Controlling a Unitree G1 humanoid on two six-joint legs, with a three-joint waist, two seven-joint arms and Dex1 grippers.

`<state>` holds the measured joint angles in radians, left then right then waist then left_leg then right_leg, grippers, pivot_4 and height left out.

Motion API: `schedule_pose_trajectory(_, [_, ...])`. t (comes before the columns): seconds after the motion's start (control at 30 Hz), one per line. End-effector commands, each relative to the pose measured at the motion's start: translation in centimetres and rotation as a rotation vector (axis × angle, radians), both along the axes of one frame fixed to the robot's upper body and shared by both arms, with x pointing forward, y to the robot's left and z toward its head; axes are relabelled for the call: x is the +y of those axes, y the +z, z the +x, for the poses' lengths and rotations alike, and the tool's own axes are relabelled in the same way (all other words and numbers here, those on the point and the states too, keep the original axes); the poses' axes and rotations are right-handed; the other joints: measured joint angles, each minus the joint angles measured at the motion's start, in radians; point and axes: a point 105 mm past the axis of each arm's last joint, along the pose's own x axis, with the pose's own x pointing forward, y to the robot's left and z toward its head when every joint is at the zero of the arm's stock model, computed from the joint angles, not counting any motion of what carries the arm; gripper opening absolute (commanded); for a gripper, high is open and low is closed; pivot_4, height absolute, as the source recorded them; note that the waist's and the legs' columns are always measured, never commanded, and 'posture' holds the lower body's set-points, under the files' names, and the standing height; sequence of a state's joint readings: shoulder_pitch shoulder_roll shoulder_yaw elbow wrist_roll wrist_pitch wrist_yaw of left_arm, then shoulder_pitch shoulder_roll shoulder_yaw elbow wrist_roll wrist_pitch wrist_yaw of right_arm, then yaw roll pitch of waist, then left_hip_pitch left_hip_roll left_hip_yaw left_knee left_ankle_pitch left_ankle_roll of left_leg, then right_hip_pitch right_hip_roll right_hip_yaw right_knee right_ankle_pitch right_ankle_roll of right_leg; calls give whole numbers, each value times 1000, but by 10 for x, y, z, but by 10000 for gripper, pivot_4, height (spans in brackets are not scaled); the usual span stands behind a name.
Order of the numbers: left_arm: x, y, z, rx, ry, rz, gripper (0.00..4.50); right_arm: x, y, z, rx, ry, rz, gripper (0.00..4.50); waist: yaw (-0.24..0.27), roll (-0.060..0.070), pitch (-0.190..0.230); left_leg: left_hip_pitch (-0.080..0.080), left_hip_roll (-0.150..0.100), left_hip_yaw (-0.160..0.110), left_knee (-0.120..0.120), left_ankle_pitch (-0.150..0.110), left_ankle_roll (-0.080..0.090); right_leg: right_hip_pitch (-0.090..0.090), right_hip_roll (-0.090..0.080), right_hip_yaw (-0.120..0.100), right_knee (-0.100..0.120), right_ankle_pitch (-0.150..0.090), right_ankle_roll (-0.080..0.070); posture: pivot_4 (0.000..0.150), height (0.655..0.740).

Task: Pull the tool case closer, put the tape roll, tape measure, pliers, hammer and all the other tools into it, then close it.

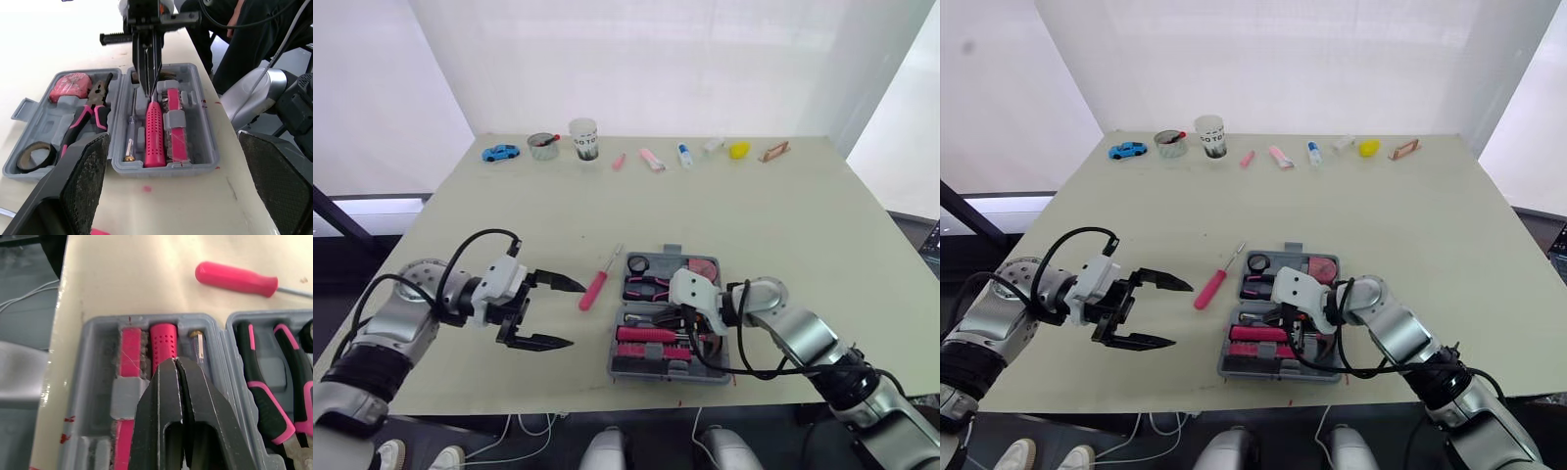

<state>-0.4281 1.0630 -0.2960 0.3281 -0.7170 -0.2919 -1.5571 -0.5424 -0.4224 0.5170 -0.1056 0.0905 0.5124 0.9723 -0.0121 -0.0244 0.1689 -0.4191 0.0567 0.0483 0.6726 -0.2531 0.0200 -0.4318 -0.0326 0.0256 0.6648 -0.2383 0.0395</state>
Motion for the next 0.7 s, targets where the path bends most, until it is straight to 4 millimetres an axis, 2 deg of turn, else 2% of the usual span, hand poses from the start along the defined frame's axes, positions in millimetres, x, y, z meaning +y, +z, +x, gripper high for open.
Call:
schedule_pose_trajectory(0.03, [4,5,-2,-20,-29,18,45000,1,-23,0,28,-23,-43,357,0,0,0,0,0,0,0,0,0,0,0,0,0,0,0,1500,7400])
schedule_pose_trajectory(0.17, [4,4,-1,-6,-13,11,45000,-9,-48,-6,87,-20,-119,357,-1,0,0,0,0,1,0,0,0,0,0,0,0,0,0,1500,7400])
schedule_pose_trajectory(0.27, [5,1,0,-5,3,10,45000,-12,-50,-3,56,-33,-128,357,-1,-1,0,1,0,0,0,0,0,1,0,0,0,0,0,1500,7400])
schedule_pose_trajectory(0.33, [6,0,1,10,21,8,45000,-9,-36,3,32,-60,-58,357,-1,-1,0,2,0,0,0,0,0,2,0,0,0,0,0,1500,7400])
schedule_pose_trajectory(0.4, [8,0,4,26,74,-7,45000,-5,-9,9,-21,-82,57,357,-1,-1,0,2,0,0,0,0,0,2,0,0,1,0,0,1500,7400])
schedule_pose_trajectory(0.47, [11,1,10,24,157,-44,45000,-10,17,18,-88,-136,162,357,-1,-1,0,2,0,0,1,0,0,2,0,0,1,0,0,1500,7400])
schedule_pose_trajectory(0.57, [15,1,13,24,253,-84,45000,-37,51,32,-190,-271,336,357,-1,-1,0,2,0,0,1,0,0,2,0,1,2,0,0,1500,7400])
schedule_pose_trajectory(0.7, [22,2,18,30,389,-167,45000,-77,70,32,-220,-393,500,357,6,-1,-1,2,0,0,1,0,0,2,-1,0,2,0,0,1500,7400])
